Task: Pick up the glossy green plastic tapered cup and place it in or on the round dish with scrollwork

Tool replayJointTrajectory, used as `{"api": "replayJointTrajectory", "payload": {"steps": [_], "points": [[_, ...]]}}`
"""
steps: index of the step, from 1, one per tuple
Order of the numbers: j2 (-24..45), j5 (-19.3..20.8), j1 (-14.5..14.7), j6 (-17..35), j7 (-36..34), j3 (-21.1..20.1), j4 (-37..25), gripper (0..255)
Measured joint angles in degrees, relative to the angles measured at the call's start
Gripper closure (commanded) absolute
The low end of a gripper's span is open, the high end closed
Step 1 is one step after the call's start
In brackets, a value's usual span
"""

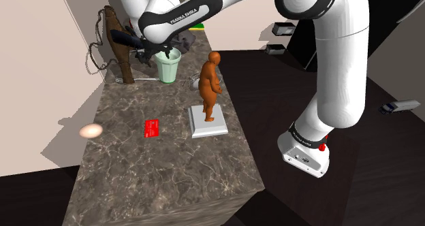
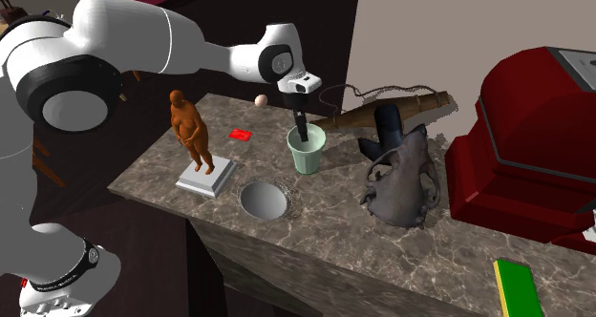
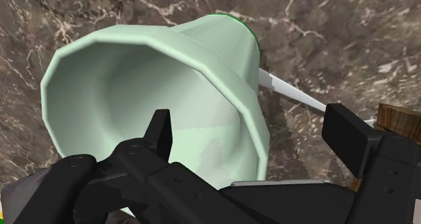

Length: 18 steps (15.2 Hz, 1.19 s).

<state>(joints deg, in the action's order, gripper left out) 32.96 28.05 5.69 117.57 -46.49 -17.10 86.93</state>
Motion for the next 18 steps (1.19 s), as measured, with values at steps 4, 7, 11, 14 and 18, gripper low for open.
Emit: {"api": "replayJointTrajectory", "payload": {"steps": [4, 7, 11, 14, 18], "points": [[0.0, 0.0, 0.0, 0.0, 0.0, 0.0, 0.0, 255], [0.0, 0.0, 0.0, 0.0, 0.0, 0.0, 0.0, 255], [-0.1, -0.1, 0.0, -0.2, 0.1, 0.0, -0.1, 255], [-0.8, -0.6, 0.0, -1.9, 0.8, -0.3, -1.2, 255], [-1.8, -1.2, -0.1, -4.1, 1.7, -0.6, -2.5, 255]]}}
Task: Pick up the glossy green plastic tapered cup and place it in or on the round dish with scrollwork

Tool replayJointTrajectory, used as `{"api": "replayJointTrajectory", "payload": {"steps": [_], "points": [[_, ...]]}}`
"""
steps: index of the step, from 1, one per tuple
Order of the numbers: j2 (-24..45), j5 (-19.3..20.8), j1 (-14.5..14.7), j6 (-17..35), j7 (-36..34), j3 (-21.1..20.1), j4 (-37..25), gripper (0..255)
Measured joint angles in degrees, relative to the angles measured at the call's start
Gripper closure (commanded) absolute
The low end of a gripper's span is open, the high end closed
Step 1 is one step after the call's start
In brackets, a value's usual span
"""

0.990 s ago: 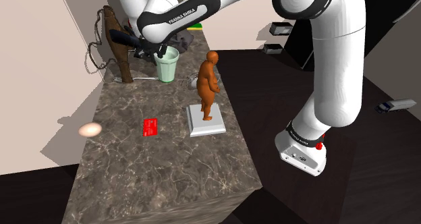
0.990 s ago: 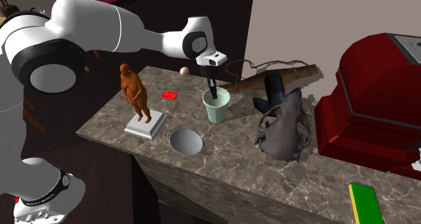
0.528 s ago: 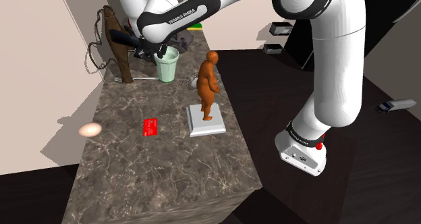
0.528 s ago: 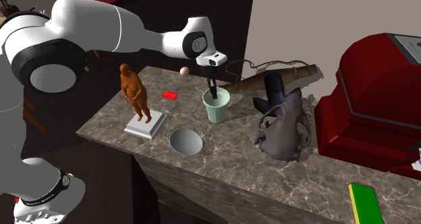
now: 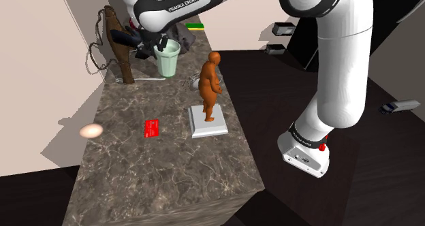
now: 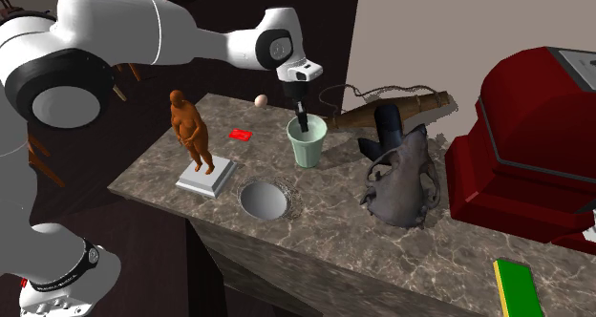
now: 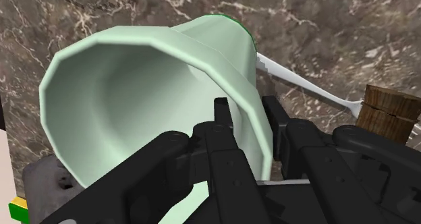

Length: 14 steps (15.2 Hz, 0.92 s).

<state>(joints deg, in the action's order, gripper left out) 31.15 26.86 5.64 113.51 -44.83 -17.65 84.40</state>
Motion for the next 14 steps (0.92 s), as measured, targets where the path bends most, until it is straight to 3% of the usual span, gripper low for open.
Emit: {"api": "replayJointTrajectory", "payload": {"steps": [14], "points": [[-2.6, -1.8, 0.3, -8.5, 3.0, -0.7, -6.5, 255]]}}
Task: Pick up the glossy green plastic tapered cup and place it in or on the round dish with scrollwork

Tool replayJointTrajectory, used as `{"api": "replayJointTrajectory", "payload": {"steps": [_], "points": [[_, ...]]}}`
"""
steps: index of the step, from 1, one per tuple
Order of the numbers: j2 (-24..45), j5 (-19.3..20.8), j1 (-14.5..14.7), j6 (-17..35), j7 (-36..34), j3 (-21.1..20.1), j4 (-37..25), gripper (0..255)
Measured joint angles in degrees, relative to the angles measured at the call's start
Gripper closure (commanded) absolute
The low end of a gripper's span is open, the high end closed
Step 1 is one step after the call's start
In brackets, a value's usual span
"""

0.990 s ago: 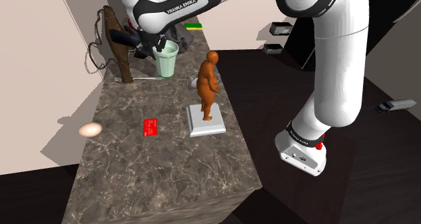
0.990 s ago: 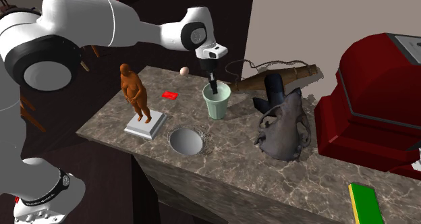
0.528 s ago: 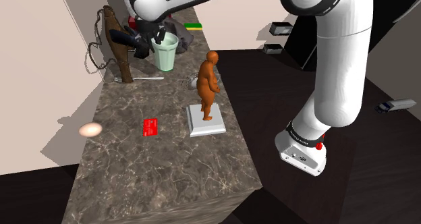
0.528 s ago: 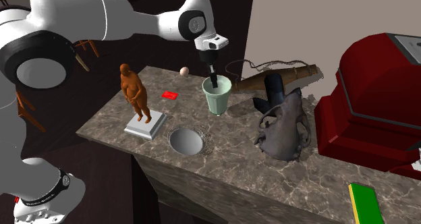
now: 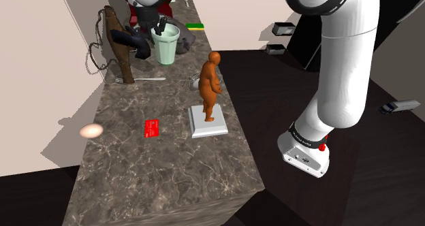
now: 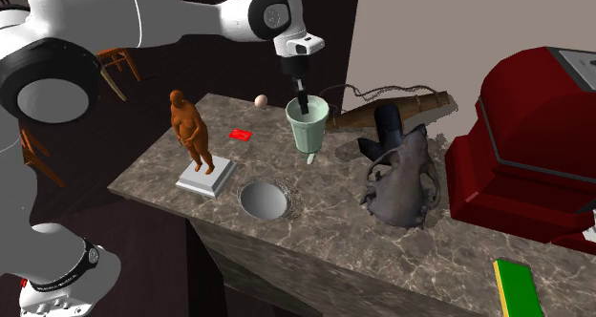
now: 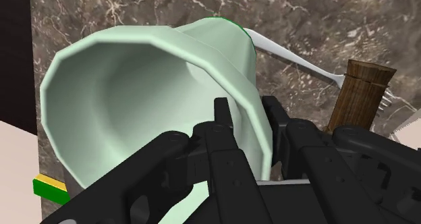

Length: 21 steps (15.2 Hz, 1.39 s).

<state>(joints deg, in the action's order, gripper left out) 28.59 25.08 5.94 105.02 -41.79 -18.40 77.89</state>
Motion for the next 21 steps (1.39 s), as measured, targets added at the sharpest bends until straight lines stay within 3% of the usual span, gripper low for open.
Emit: {"api": "replayJointTrajectory", "payload": {"steps": [2, 13, 17, 21], "points": [[-1.4, -0.4, -0.4, -0.6, 0.4, -0.2, 0.7, 255], [-28.2, -8.5, -7.5, 6.6, 5.9, -0.2, 31.6, 255], [-37.9, -11.6, -8.3, 6.9, 9.2, 1.2, 40.3, 255], [-41.2, -12.4, -8.3, 8.9, 10.0, 1.8, 45.3, 255]]}}
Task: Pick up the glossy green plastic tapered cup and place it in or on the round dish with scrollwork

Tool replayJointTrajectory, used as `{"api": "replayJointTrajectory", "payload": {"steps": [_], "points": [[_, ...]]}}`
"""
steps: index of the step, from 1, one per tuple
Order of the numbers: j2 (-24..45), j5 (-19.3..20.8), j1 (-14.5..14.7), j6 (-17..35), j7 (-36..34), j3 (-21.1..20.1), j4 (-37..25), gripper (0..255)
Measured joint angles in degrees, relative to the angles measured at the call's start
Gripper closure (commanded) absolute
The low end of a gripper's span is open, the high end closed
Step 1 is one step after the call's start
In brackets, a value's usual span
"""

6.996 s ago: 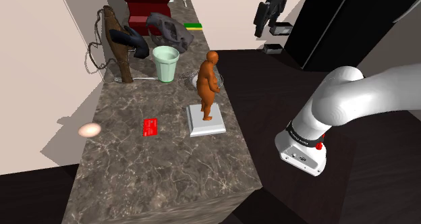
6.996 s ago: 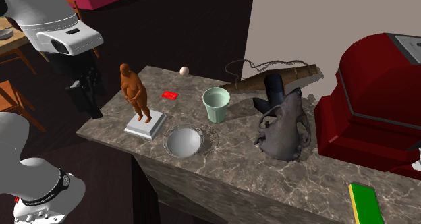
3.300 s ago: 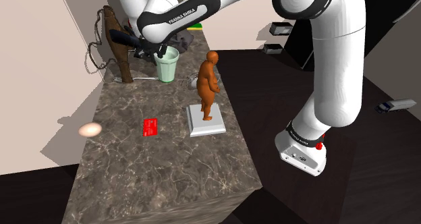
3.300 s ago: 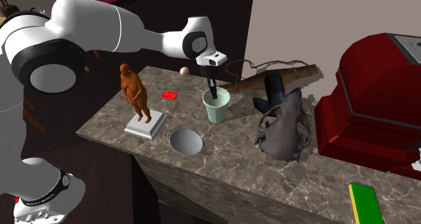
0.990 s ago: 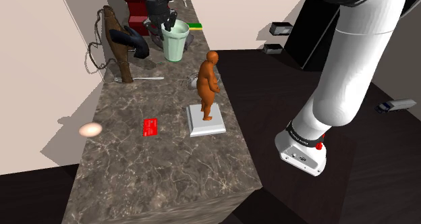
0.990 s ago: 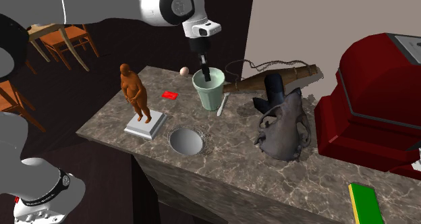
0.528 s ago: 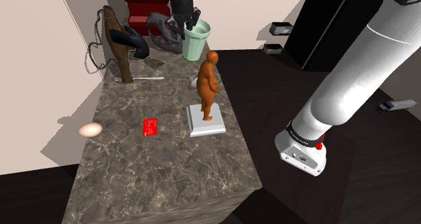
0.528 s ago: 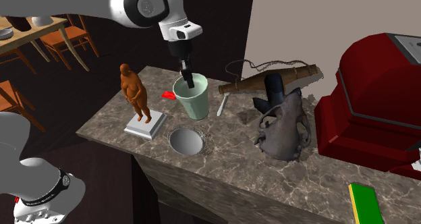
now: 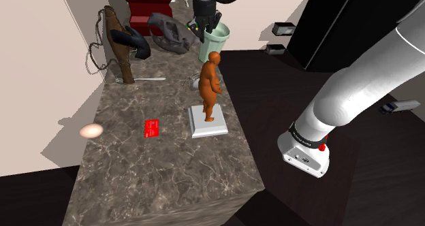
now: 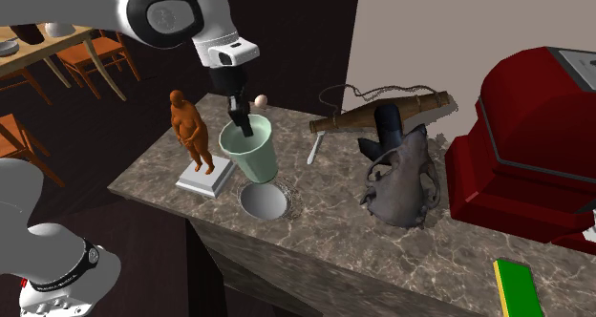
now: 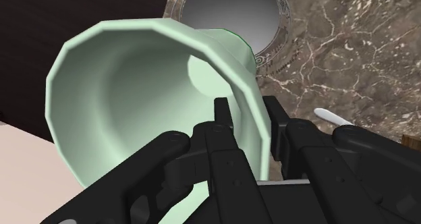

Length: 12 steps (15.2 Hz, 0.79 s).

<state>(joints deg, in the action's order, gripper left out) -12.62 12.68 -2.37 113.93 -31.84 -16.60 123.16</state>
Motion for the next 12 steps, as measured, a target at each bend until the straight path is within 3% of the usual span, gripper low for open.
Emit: {"api": "replayJointTrajectory", "payload": {"steps": [12], "points": [[2.3, 1.8, -0.3, 8.8, -2.8, -0.3, 6.9, 255]]}}
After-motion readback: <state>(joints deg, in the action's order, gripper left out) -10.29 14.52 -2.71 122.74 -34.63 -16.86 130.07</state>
